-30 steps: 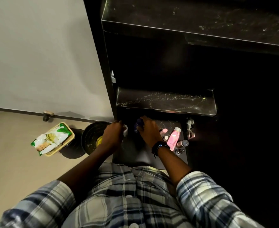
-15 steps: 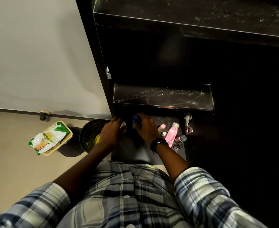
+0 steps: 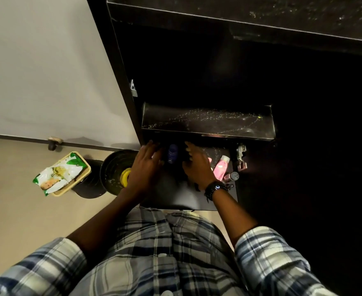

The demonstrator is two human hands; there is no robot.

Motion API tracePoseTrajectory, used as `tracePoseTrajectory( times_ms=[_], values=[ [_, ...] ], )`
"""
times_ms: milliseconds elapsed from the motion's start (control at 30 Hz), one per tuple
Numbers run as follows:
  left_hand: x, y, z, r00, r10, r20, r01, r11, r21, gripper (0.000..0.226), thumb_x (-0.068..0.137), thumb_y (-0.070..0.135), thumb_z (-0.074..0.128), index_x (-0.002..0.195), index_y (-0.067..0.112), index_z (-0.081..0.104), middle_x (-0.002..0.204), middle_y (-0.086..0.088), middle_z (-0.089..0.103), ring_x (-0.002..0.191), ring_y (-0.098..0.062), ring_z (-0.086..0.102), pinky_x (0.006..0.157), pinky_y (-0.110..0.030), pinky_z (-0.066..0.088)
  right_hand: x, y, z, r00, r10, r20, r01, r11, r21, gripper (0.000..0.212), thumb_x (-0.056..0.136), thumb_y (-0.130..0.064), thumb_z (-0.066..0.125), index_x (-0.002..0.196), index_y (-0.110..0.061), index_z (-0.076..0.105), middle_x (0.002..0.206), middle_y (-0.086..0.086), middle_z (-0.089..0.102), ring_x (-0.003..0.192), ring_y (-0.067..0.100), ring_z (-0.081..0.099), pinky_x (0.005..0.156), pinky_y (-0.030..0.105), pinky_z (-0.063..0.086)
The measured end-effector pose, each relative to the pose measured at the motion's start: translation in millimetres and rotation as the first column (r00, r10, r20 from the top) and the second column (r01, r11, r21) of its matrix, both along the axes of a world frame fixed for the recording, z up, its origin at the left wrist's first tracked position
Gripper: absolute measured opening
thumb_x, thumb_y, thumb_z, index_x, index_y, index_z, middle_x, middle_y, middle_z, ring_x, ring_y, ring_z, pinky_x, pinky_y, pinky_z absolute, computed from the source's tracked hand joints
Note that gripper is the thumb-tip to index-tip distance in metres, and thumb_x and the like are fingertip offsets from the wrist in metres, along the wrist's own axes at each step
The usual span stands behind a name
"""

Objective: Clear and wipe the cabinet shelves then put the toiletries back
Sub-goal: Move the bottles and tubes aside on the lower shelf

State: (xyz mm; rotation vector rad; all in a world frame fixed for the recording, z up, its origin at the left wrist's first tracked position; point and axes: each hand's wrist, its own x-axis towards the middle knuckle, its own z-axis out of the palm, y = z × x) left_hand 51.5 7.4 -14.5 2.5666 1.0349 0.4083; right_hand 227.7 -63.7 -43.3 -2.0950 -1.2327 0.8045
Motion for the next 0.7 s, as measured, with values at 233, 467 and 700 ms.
tracePoseTrajectory(
  times_ms=[233, 467, 700],
  values=[
    [34.2, -19.3, -9.1, 0.976, -0.216, -0.023, 0.217, 0.974, 0.071, 0.037, 0.080, 0.015, 0.056, 0.115, 0.004, 0.063, 0.116, -0.017, 0.062, 0.104, -0.031, 0.050, 0.087, -0.037, 0.040, 32.6, -36.5, 3.1, 0.944, -0.320, 0.075, 0.316, 0.947, 0.062, 0.049, 0.073, 0.013, 0.049, 0.114, -0.011, 0.062, 0.102, 0.010, 0.069, 0.096, 0.025, 0.065, 0.088, 0.027, 0.050],
    [66.5, -29.3, -39.7, 0.952, -0.251, -0.175, 0.156, 0.890, -0.429, 0.044, 0.093, 0.029, 0.051, 0.135, 0.018, 0.046, 0.139, -0.008, 0.045, 0.120, -0.035, 0.050, 0.092, -0.046, 0.047, 43.3, -55.9, -9.9, 0.945, -0.287, 0.157, 0.300, 0.952, -0.067, 0.027, 0.076, 0.001, 0.060, 0.097, -0.012, 0.069, 0.096, 0.009, 0.069, 0.091, 0.023, 0.065, 0.079, 0.027, 0.050],
    [84.1, -38.0, -58.2, 0.882, -0.311, -0.354, 0.142, 0.892, -0.429, 0.044, 0.091, 0.017, 0.052, 0.135, 0.020, 0.046, 0.139, -0.008, 0.048, 0.116, -0.037, 0.053, 0.091, -0.046, 0.048, 46.5, -50.2, -10.2, 0.962, -0.188, 0.196, 0.228, 0.952, -0.206, 0.028, 0.077, -0.004, 0.059, 0.098, -0.016, 0.072, 0.093, 0.010, 0.071, 0.085, 0.024, 0.066, 0.075, 0.024, 0.049]
  ],
)
